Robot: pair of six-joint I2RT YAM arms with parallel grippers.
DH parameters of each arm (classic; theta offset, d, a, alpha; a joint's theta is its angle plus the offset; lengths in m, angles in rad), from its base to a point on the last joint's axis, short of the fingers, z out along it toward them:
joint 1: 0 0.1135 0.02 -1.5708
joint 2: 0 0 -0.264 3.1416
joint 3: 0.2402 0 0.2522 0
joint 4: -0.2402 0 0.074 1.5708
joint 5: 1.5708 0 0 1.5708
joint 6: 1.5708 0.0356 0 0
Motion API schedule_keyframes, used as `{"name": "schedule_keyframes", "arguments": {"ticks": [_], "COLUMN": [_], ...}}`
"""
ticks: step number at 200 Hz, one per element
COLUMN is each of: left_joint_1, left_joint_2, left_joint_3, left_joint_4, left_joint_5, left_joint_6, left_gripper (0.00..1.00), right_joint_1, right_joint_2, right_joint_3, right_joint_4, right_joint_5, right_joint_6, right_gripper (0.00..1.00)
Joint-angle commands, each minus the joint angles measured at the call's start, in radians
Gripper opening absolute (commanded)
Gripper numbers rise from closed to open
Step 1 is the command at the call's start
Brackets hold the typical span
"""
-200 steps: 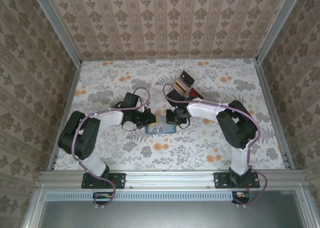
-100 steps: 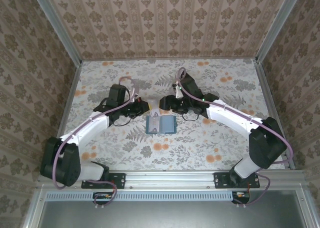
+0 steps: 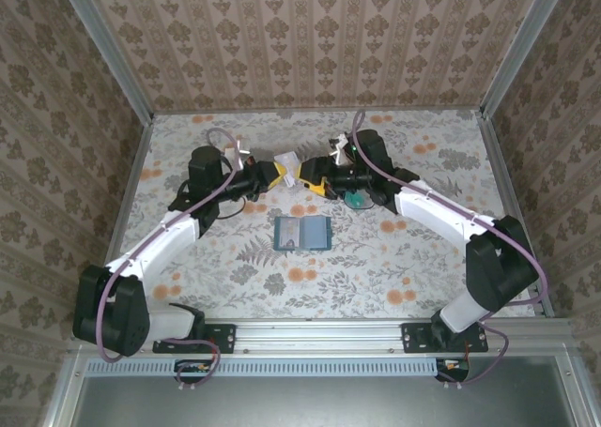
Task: Take the credit cards out of the card holder
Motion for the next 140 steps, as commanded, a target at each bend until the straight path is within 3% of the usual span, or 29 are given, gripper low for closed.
{"name": "schedule_keyframes", "arguments": {"ticks": [1, 64, 98, 120, 140], "left_joint_1": [0.008, 0.024, 0.037, 0.046, 0.055], "left_joint_2": [-0.002, 0.003, 0.003, -0.005, -0.020], "left_joint_3": [-0.006, -0.047, -0.060, -0.064, -0.034], "left_joint_4": [0.097, 0.133, 0.103, 0.026, -0.197], "left_joint_5": [0.049, 0.077, 0.083, 0.072, 0.020], "left_joint_6": [-0.071, -0.100, -0.086, -0.041, 0.088], "left_gripper": [0.00, 0.00, 0.00, 0.14, 0.45], "right_joint_1": [-0.011, -0.044, -0.048, -0.049, -0.052], "right_joint_2": [0.002, -0.014, -0.007, -0.013, -0.031], "right_joint_3": [0.017, -0.020, -0.016, -0.007, 0.012], "right_joint_4": [0.096, 0.217, 0.233, 0.168, 0.024], "right_joint_5": [-0.080, -0.108, -0.122, -0.101, -0.039], "right_joint_6": [0.065, 0.112, 0.103, 0.033, -0.107], "right_gripper": [0.53, 0.32, 0.11, 0.00, 0.00]}}
